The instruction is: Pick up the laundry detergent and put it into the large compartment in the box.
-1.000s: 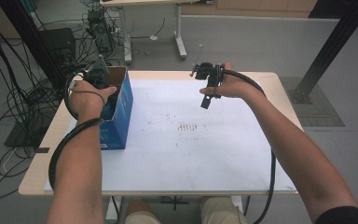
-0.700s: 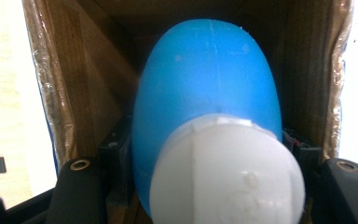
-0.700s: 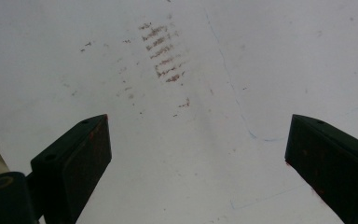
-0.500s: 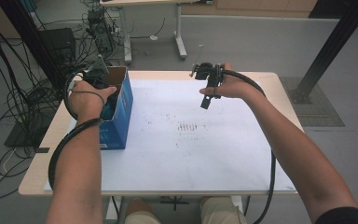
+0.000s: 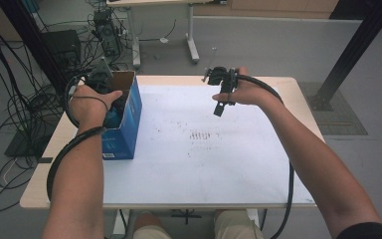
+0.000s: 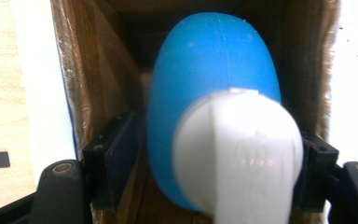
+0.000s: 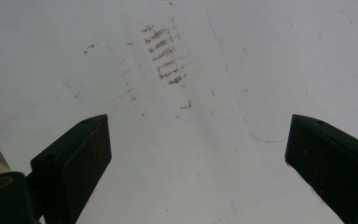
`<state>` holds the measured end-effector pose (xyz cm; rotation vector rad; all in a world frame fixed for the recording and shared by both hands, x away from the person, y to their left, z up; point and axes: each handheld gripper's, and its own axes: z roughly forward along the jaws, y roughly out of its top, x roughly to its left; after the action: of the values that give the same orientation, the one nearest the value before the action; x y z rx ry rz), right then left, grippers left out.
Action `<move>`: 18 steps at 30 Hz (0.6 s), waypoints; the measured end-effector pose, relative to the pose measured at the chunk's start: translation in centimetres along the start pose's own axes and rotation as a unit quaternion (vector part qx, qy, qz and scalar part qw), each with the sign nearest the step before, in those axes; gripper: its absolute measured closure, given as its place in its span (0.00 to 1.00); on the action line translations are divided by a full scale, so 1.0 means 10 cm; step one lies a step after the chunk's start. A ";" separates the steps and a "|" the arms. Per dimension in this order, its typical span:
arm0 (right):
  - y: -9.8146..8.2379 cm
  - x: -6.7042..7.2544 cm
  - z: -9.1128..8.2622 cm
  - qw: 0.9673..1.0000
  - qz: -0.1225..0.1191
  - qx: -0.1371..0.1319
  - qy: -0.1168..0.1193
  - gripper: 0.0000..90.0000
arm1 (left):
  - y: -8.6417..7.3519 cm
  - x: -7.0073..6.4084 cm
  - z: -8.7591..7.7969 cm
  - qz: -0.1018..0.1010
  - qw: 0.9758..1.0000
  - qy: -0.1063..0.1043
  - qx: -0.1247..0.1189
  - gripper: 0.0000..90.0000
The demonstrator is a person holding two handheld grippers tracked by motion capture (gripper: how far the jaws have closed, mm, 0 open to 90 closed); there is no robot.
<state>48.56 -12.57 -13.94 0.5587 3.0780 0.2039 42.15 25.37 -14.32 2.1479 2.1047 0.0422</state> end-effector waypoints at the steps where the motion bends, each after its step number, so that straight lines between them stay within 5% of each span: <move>1: 0.01 0.00 0.00 1.000 -0.002 0.001 0.000 0.08 | 0.00 -0.01 -0.03 0.001 1.000 -0.001 -0.002 0.27; 18: 0.08 0.07 -0.04 1.000 -0.002 -0.001 -0.006 0.07 | -0.13 -0.09 -0.44 0.042 0.999 -0.010 -0.028 0.20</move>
<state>48.21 -11.63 -13.48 0.5507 3.0673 0.2018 40.35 24.81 -10.05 2.1934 1.9783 0.0876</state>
